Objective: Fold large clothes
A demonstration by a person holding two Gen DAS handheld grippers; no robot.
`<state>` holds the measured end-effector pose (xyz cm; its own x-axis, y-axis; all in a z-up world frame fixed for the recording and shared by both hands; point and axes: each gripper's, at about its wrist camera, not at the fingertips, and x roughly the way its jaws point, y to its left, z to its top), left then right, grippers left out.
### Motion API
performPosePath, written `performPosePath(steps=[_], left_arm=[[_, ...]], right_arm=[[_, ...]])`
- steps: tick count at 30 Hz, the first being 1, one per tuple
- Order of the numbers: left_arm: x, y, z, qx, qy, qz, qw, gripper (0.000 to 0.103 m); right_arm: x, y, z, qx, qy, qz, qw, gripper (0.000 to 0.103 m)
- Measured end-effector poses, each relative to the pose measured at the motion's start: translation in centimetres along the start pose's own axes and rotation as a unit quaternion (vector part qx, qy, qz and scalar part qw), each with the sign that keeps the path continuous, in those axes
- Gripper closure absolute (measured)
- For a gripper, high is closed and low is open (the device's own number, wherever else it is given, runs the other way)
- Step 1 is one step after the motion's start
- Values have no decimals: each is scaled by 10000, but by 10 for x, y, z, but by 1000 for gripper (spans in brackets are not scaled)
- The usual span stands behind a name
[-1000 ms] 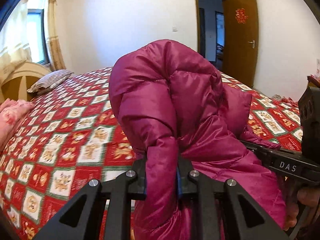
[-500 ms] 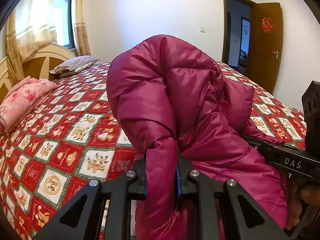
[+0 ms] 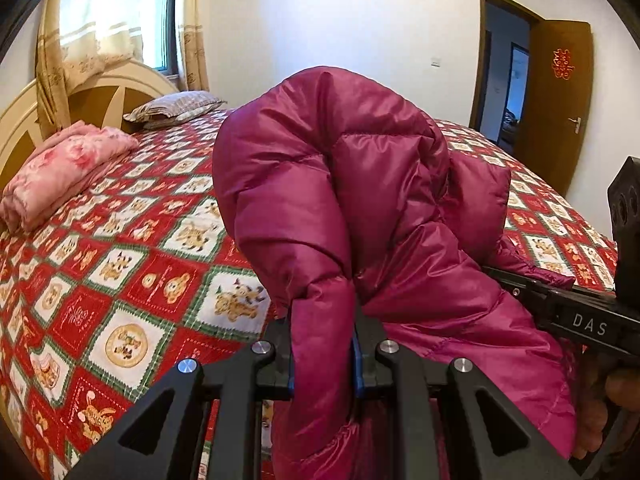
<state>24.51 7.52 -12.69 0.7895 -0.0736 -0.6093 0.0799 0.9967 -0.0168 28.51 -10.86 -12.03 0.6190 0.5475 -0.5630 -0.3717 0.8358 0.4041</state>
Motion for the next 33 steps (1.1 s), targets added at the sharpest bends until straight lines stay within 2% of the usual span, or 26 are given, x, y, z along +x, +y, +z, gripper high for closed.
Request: performPosePath(steps=[8, 18, 29, 33], left_arm=[[11, 17, -12, -169, 145, 13, 9997, 83], [14, 25, -17, -204, 171, -19, 9996, 82], [15, 31, -22, -230, 248, 75, 9994, 70], [19, 31, -25, -175, 272, 194, 9993, 61]], right_arm=[[20, 3, -5, -45, 178, -80, 9998, 82], [24, 7, -7, -55, 236, -164, 9996, 82], [31, 8, -9, -42, 315, -241, 9992, 82], [33, 8, -11, -54, 328, -307, 9990, 81]])
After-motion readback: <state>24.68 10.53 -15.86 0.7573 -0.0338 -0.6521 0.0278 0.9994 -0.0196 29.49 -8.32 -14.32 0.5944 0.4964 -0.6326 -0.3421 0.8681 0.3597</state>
